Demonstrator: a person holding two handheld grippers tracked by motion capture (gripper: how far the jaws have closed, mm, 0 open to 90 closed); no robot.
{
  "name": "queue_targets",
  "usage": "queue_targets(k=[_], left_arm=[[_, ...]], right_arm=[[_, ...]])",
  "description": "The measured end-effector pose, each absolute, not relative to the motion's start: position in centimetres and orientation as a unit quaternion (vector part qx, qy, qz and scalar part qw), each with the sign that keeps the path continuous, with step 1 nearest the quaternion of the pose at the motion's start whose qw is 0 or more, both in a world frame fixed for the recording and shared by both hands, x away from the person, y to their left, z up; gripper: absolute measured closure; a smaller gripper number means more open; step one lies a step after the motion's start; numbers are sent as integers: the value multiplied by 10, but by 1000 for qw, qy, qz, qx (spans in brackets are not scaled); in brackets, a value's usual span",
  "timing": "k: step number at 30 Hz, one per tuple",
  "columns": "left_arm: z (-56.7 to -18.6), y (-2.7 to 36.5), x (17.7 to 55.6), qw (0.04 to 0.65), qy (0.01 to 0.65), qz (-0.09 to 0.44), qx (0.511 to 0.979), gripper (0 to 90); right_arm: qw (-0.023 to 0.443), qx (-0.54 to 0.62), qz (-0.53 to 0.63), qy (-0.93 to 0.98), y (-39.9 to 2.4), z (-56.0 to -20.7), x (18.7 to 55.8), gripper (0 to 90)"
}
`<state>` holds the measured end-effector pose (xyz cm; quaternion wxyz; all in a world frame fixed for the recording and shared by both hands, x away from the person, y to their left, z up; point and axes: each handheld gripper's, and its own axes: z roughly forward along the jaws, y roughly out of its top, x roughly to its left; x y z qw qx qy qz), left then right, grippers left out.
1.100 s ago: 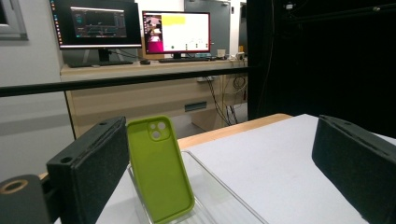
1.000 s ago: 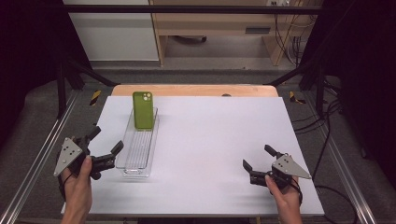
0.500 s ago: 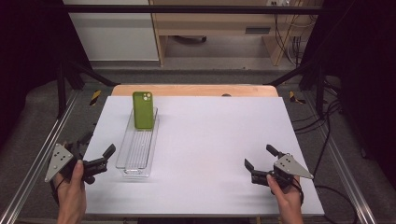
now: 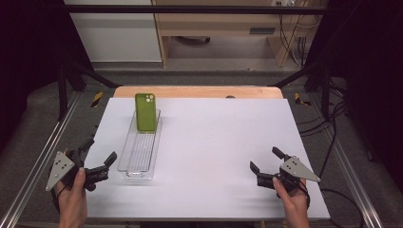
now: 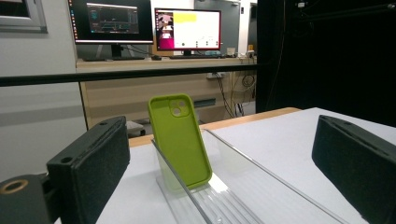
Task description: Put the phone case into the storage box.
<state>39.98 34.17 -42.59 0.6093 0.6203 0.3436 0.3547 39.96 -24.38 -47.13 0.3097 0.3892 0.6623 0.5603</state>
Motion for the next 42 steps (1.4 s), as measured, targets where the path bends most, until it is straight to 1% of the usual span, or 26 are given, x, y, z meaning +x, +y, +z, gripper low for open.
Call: queue_targets(k=[10, 13, 25, 39, 42], left_arm=[[-438, 336, 402, 605, 343, 343, 632, 36], [-441, 334, 401, 617, 347, 332, 624, 35], [-449, 324, 399, 612, 342, 327, 634, 35], [-453, 308, 400, 612, 352, 329, 627, 36], [-455, 304, 400, 603, 350, 332, 635, 35]], right_arm=[[314, 390, 557, 663, -247, -472, 400, 31], [313, 392, 557, 663, -247, -472, 400, 31], [316, 395, 556, 660, -252, -473, 400, 31], [343, 399, 549, 649, -264, -475, 397, 27], [343, 404, 548, 648, -266, -476, 398, 27]])
